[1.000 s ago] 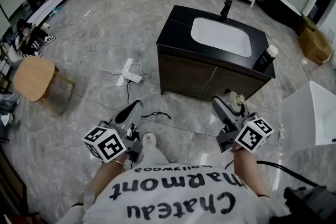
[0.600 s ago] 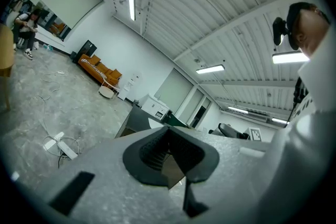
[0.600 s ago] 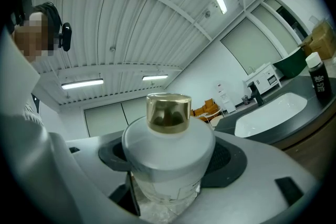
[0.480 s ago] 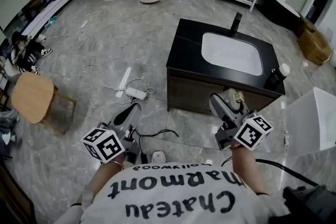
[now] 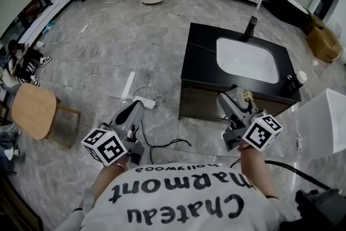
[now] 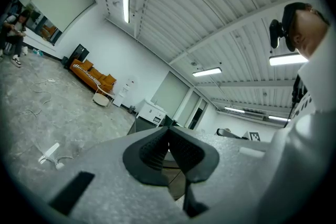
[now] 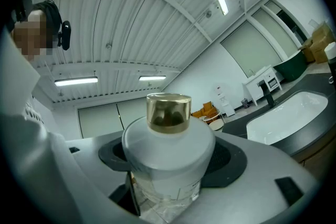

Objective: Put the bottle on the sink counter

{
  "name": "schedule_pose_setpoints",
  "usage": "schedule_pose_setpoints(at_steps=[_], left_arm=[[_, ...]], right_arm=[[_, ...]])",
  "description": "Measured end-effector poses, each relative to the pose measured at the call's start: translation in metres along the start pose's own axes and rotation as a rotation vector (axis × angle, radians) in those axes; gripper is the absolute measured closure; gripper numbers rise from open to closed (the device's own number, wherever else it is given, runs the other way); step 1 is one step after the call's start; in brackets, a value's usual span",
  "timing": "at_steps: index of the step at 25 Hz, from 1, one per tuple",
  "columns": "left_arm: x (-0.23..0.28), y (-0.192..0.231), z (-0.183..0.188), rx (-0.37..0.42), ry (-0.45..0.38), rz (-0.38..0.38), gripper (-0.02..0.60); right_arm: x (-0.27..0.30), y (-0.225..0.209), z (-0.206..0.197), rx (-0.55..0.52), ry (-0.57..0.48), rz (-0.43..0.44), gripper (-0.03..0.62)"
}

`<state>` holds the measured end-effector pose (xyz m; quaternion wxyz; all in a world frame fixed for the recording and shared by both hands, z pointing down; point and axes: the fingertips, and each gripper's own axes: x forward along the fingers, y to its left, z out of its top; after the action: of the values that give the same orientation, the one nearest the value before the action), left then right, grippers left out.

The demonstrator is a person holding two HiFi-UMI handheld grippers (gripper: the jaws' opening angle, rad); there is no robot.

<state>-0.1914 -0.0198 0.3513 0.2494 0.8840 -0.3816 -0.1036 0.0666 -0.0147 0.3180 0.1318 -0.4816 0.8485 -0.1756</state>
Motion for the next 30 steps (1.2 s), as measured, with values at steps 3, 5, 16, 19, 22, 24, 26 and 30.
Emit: schedule_pose_setpoints(at_steps=[3,5,16,19,22,24,26,30], left_arm=[[0.005,0.011,0.002,-0.007,0.005,-0.005,0.566],[0.009,0.015,0.0,-0.004,0.017,-0.006,0.566],[0.027,0.037,-0.011,-0.055,0.052,0.012,0.566],[0.039,0.042,-0.005,-0.051,0.047,0.012,0.566],[0.055,0.051,0.002,-0.049,0.04,0.02,0.566],[0.067,0.061,0.004,-0.058,0.041,0.034,0.566],[0.083,0.072,0.007,-0.074,0.037,0.048,0.566],[0.12,0.087,0.016,-0.075,0.037,0.051,0.566]], right_arm=[[0.013,-0.003,-0.002,0.002,0.001,-0.015,0.249],[0.018,-0.005,-0.004,0.0,0.011,-0.018,0.249],[0.037,-0.024,-0.016,0.01,0.059,-0.049,0.249],[0.048,-0.035,-0.013,0.012,0.064,-0.048,0.249],[0.067,-0.052,-0.011,0.015,0.075,-0.047,0.249],[0.081,-0.065,-0.011,0.015,0.089,-0.041,0.249],[0.097,-0.078,-0.012,0.016,0.103,-0.033,0.249],[0.131,-0.106,-0.009,0.024,0.13,-0.019,0.249]])
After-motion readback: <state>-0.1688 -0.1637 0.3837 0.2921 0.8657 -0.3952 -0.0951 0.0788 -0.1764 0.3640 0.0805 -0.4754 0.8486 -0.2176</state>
